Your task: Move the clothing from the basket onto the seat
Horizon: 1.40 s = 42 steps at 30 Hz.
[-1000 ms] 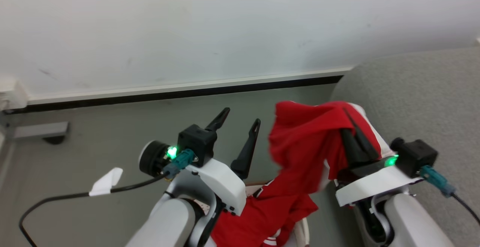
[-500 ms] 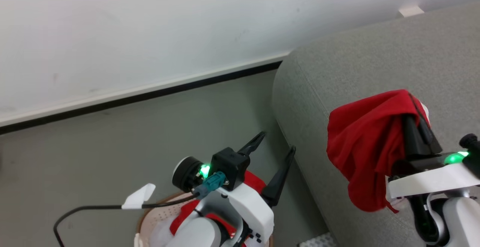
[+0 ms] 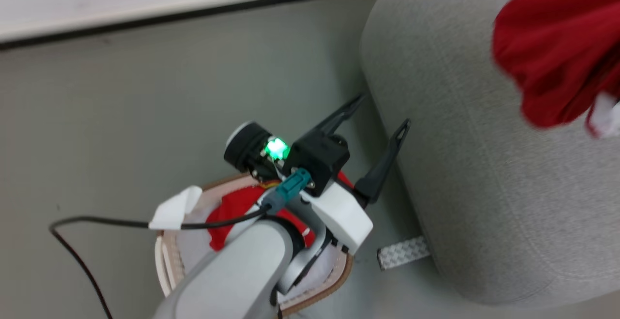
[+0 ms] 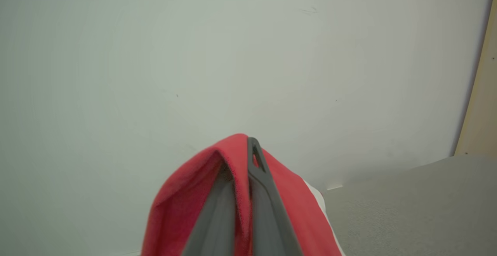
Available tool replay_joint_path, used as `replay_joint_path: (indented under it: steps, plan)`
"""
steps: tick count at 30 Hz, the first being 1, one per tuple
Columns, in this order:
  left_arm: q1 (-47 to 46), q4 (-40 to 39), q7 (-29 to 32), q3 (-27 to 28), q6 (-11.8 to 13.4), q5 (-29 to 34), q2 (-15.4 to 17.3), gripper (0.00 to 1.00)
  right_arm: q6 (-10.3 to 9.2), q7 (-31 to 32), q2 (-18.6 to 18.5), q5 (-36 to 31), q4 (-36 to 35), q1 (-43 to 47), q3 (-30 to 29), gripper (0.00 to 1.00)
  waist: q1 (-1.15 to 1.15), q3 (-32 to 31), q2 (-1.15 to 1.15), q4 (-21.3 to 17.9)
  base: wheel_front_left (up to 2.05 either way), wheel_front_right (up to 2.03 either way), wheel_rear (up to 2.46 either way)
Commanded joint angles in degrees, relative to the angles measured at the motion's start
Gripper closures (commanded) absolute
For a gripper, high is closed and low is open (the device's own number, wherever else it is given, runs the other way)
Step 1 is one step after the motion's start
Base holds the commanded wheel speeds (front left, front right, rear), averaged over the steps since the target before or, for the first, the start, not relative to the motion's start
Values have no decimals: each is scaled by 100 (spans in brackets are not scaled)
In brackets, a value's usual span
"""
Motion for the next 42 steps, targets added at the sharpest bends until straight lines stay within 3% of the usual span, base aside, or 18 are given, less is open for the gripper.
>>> replay_joint_path:
  steps: [1,10,16,17,18,19,20,23,30,34,42]
  plan:
    - [-178,-50,20,35,-43,57,78,0,-12,33,-65,-88,178,-414,-168,100,-1,777,0,301,0,0,0]
    - [-960,-170,-10,183,-128,284,176,0,-12,-152,-671,-1266,2044,-3021,-1880,100,-1,2104,0,754,0,0,0]
    - [-1038,-169,-125,261,-86,284,250,0,-12,-425,-889,-2659,3193,-3561,-3133,100,-1,2510,0,1038,0,0,0]
    - [-1016,-150,-162,263,-88,276,269,0,-12,-411,-853,-2854,3388,-3518,-3277,87,-1,2518,0,1074,0,0,0]
    - [-989,-127,-187,269,-86,265,285,0,-12,-422,-821,-3038,3555,-3462,-3411,57,-1,2516,0,1097,0,0,0]
    - [-951,-95,-215,272,-83,240,298,0,-12,-468,-793,-3170,3710,-3406,-3553,21,-1,2499,0,1113,0,0,0]
    - [-912,-69,-236,277,-75,214,309,0,-13,-514,-769,-3305,3842,-3354,-3732,0,-1,2466,0,1119,0,0,0]
    - [-814,-26,-300,308,-35,145,341,0,-13,-720,-625,-3692,4059,-3267,-3974,0,-1,2299,0,1093,0,0,0]
    - [-409,73,-377,439,118,-3,483,0,-13,-923,-136,-3822,3948,-2813,-3481,0,-1,1680,0,890,0,0,0]
    - [8,203,-553,536,231,-225,528,0,-12,-919,259,-3329,2935,-1945,-2606,0,-1,1061,0,843,0,0,0]
    - [989,621,-1146,849,519,-629,569,0,-12,-920,448,-2124,856,527,-1047,0,-1,-330,0,1064,0,0,0]
